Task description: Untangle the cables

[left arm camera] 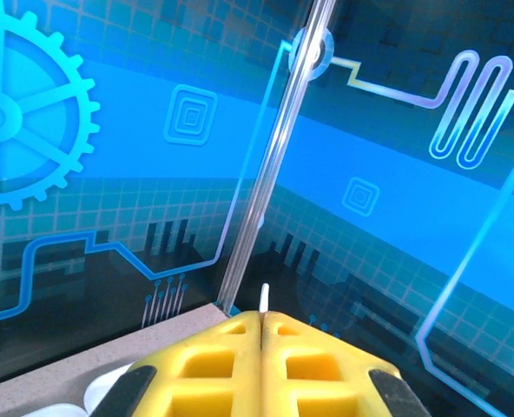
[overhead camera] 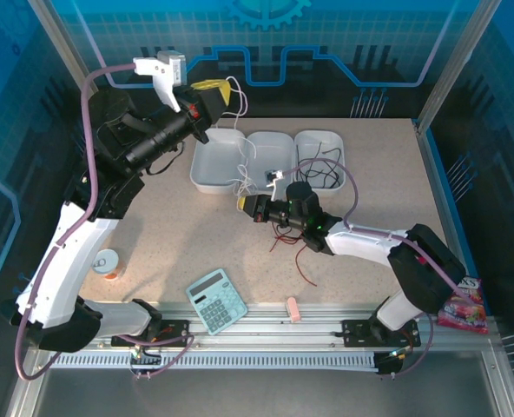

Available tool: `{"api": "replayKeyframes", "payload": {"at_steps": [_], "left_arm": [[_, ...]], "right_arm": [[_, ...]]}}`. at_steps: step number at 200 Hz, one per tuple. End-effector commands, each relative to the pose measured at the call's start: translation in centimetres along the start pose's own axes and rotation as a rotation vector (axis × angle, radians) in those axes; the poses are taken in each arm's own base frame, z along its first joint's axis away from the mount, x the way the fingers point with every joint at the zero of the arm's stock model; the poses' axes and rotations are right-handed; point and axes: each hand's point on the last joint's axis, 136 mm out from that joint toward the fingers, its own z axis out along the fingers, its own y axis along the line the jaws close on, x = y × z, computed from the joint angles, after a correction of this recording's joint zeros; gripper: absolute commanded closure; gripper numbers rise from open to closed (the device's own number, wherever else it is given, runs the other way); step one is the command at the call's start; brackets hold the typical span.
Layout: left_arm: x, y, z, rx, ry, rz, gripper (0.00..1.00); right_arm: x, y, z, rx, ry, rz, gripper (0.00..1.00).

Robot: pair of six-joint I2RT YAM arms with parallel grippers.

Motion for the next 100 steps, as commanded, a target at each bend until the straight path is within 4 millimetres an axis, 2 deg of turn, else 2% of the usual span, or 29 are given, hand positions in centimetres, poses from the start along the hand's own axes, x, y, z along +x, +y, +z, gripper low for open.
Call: {"api": "replayKeyframes", "payload": {"at_steps": [1,34,65,100], "left_arm": [[-1.8,1.6,-1.4,-0.093,-0.063,0.054,1.0],[-4.7,4.6,-2.8,-0.209,-0.131,0.078,1.0],[-6.6,7.7,-3.8,-0.305,-0.172,0.072,1.0],[-8.1,11.9,-5.2,-0.405,-0.215,0.017,1.0]], "right_arm": [[0.8,-1.5,-0.8,0.1,0.017,-0.008,1.0],[4.3,-6.8,-3.8,0.321,0.094,0.003,1.0],[7.7,-11.6,-7.8,0.523,0.166,0.047,1.0],[9.2,-15.0,-11.6,0.665,0.18,0.108,1.0]]}}
